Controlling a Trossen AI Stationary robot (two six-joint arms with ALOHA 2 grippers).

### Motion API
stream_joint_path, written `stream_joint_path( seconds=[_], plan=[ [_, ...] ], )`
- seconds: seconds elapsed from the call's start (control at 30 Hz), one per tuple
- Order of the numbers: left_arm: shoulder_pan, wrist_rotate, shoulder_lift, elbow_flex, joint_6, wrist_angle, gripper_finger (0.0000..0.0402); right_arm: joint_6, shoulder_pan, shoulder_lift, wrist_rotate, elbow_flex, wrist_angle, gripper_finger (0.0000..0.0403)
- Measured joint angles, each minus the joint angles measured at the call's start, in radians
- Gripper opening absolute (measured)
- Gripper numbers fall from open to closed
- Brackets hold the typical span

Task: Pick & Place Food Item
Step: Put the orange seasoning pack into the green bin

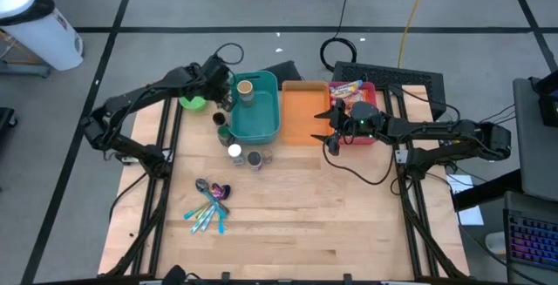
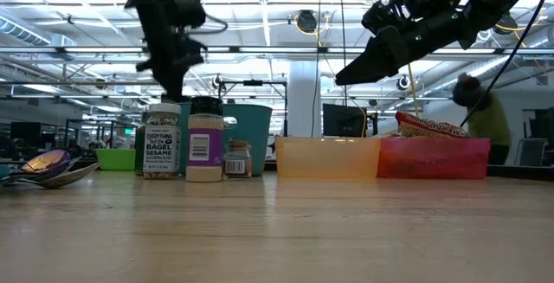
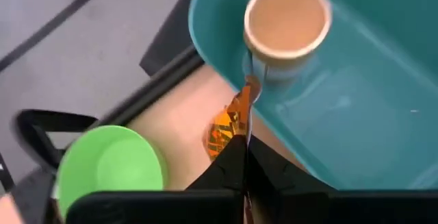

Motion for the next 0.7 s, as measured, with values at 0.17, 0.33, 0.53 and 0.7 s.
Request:
stream_joint_path(
  seconds=[0.17, 0.33, 0.53, 0.7],
  plan=[
    [-0.017, -0.004, -0.002, 0.153, 0.003, -0.025, 0.0007, -0.001, 0.000, 0.000, 0.000, 0.000, 0.000, 0.0318],
    [-0.058, -0.007, -0.002, 0.237, 0.009, 0.050, 0.0006, 0.000, 0.000, 0.000, 0.000, 0.000, 0.000, 0.0318],
    [-0.108, 0.032, 0.032, 0.237, 0.005, 0.174, 0.0004, 0.000, 0.000, 0.000, 0.000, 0.000, 0.001, 0.0318],
    [-0.150, 0.008, 0.136, 0.237, 0.006, 0.263, 0.0004, 0.000, 0.000, 0.000, 0.000, 0.000, 0.001, 0.0318]
  ],
)
